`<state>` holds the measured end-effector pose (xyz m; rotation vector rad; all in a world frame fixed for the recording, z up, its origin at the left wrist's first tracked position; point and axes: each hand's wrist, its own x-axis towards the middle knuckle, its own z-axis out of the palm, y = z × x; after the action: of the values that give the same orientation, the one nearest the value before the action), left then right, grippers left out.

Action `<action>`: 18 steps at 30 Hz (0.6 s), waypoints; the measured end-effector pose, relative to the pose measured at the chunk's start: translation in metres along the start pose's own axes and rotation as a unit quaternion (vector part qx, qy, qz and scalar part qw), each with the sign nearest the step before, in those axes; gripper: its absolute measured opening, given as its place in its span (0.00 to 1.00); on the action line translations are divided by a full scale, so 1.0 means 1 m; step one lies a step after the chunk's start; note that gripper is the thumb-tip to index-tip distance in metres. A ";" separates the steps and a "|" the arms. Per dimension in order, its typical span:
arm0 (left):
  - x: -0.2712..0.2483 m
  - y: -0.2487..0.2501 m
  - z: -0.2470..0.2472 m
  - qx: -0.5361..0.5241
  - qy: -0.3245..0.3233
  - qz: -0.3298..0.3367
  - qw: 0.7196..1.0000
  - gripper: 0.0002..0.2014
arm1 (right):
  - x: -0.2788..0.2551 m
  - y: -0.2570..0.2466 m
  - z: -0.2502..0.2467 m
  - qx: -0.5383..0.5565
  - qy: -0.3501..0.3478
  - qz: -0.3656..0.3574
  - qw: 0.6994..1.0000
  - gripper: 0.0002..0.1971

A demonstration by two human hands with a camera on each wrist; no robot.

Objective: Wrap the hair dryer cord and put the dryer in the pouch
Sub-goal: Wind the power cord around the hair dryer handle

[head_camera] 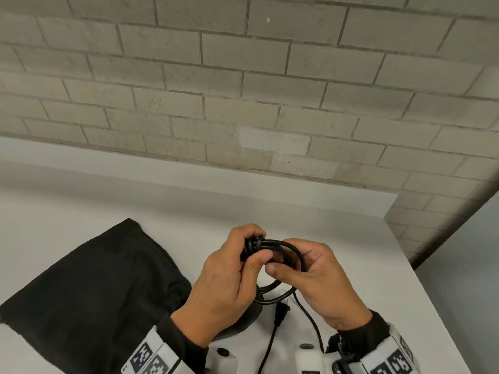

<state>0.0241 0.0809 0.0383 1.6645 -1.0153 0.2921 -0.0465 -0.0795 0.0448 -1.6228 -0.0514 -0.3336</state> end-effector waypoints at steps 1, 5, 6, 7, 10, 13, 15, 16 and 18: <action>0.000 0.000 0.000 -0.002 -0.001 -0.004 1.000 0.11 | 0.000 0.000 -0.001 0.004 0.001 0.004 1.000 0.10; 0.003 0.001 0.001 0.016 -0.003 0.008 1.000 0.07 | 0.000 0.000 -0.004 -0.011 -0.021 0.015 1.000 0.09; 0.004 0.001 0.002 0.021 -0.002 0.008 1.000 0.06 | 0.000 -0.001 -0.002 -0.022 -0.023 0.009 0.999 0.09; 0.004 0.000 0.003 0.024 0.002 0.008 1.000 0.05 | -0.001 -0.001 0.000 -0.038 -0.015 -0.002 0.999 0.10; 0.007 0.001 0.004 0.023 0.027 -0.005 0.999 0.03 | -0.005 0.005 0.015 -0.178 0.125 -0.093 0.972 0.17; 0.007 0.000 0.003 0.013 0.045 -0.021 0.999 0.05 | -0.015 0.016 0.029 -0.301 0.282 -0.228 0.882 0.20; 0.006 0.001 0.002 0.013 0.043 -0.026 0.999 0.05 | -0.020 0.020 0.033 -0.354 0.327 -0.295 0.825 0.20; 0.006 0.001 0.002 0.015 0.043 -0.029 0.999 0.05 | -0.023 0.021 0.034 -0.372 0.343 -0.318 0.802 0.19; 0.006 0.000 0.003 0.014 0.048 -0.035 0.998 0.06 | -0.026 0.022 0.037 -0.411 0.348 -0.339 0.771 0.16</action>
<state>0.0267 0.0756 0.0417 1.6922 -0.8819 0.3384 -0.0594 -0.0412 0.0159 -2.1874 0.0968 -1.7042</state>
